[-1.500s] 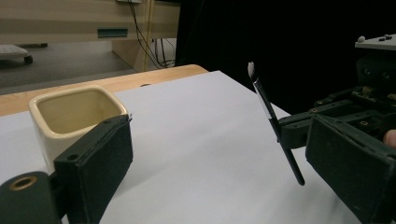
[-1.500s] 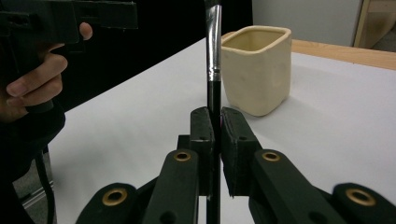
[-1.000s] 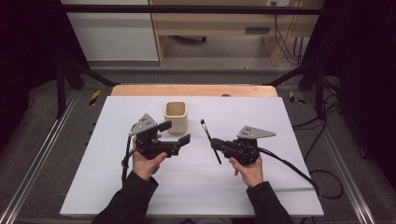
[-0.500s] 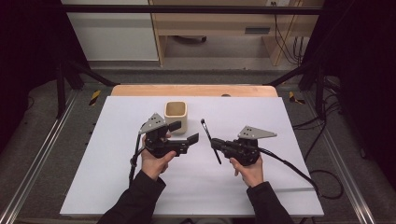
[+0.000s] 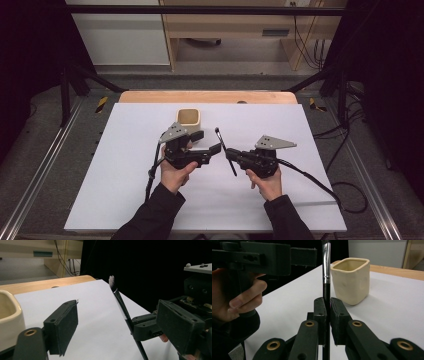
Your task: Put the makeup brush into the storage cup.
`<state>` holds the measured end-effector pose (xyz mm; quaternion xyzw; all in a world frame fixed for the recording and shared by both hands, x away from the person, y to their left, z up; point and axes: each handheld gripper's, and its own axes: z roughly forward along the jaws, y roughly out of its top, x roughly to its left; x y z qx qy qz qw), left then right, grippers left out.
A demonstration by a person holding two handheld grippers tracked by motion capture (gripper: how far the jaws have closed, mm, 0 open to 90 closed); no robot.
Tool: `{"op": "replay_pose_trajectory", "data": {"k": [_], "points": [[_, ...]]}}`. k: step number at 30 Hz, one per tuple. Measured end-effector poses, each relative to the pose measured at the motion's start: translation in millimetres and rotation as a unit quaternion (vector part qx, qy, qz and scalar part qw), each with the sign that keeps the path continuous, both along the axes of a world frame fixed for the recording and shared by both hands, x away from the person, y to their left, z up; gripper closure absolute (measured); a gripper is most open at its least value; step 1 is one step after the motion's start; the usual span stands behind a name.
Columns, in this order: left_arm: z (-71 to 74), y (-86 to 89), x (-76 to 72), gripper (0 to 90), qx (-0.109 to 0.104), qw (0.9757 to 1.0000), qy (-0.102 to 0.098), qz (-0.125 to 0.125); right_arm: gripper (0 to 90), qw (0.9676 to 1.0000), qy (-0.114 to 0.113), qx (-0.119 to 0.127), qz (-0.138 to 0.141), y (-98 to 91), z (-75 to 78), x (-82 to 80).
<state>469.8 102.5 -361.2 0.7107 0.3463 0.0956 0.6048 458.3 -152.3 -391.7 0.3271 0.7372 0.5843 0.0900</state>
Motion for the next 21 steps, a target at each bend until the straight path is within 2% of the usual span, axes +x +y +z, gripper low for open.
{"op": "replay_pose_trajectory", "data": {"k": [21], "points": [[-5.2,-11.8,2.0,42.2,-0.022,0.9994,0.025,-0.009,84.0,1.0,-0.001,0.003,0.006,2.8,-0.9,-1.3]]}}
